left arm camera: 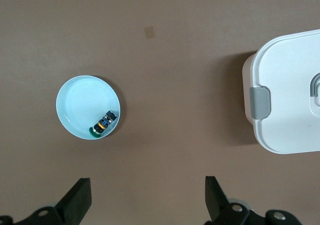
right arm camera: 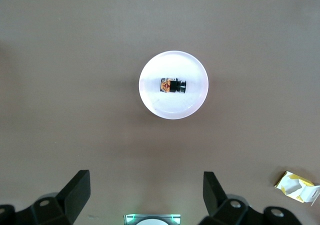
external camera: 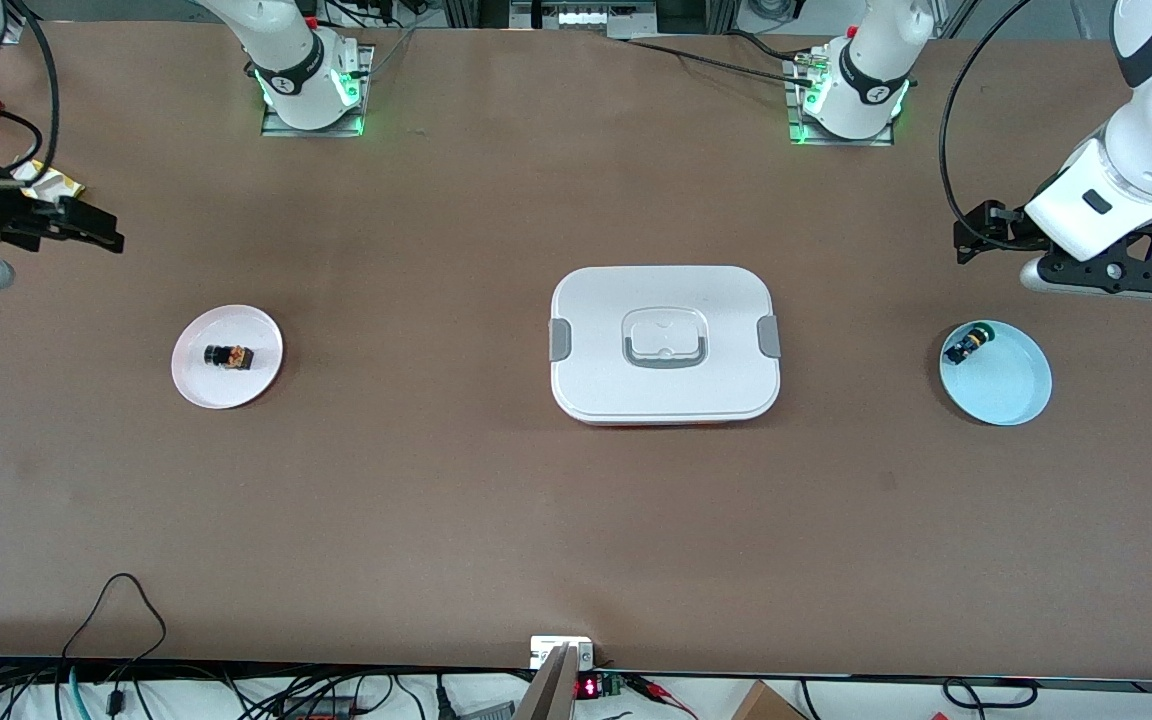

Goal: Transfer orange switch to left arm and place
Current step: 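Move the right gripper toward the white plate with the orange switch, then lower the right gripper over the orange switch on the white plate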

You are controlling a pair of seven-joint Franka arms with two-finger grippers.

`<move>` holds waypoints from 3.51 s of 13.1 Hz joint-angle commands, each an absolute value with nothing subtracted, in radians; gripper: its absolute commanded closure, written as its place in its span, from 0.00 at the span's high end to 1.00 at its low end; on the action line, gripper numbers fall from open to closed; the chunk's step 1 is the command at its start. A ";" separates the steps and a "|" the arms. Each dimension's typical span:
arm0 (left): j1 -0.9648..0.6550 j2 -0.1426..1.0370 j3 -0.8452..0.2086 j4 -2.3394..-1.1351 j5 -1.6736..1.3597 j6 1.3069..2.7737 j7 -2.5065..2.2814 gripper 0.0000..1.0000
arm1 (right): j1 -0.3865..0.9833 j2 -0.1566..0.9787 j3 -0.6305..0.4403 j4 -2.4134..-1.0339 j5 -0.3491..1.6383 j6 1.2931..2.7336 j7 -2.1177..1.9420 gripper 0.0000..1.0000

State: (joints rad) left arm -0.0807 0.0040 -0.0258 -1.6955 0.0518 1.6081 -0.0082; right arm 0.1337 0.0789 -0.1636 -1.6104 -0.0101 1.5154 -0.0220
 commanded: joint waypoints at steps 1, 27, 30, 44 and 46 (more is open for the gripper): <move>-0.080 -0.002 -0.031 -1.678 0.055 1.585 -0.017 1.00 | 0.133 0.146 -0.158 -1.592 -0.018 1.509 -0.011 1.00; -0.080 0.000 -0.035 -1.667 0.055 1.565 -0.015 1.00 | 0.075 0.350 -0.160 -1.871 -0.009 2.107 -0.017 1.00; -0.080 0.000 -0.037 -1.667 0.055 1.565 -0.015 1.00 | 0.077 0.350 -0.158 -1.957 -0.009 2.221 -0.017 1.00; -0.080 0.000 -0.037 -1.667 0.055 1.565 -0.015 1.00 | 0.077 0.434 -0.160 -2.074 -0.014 2.428 -0.011 1.00; -0.080 0.000 -0.037 -1.667 0.055 1.565 -0.015 1.00 | 0.072 0.442 -0.160 -2.074 -0.015 2.430 -0.011 1.00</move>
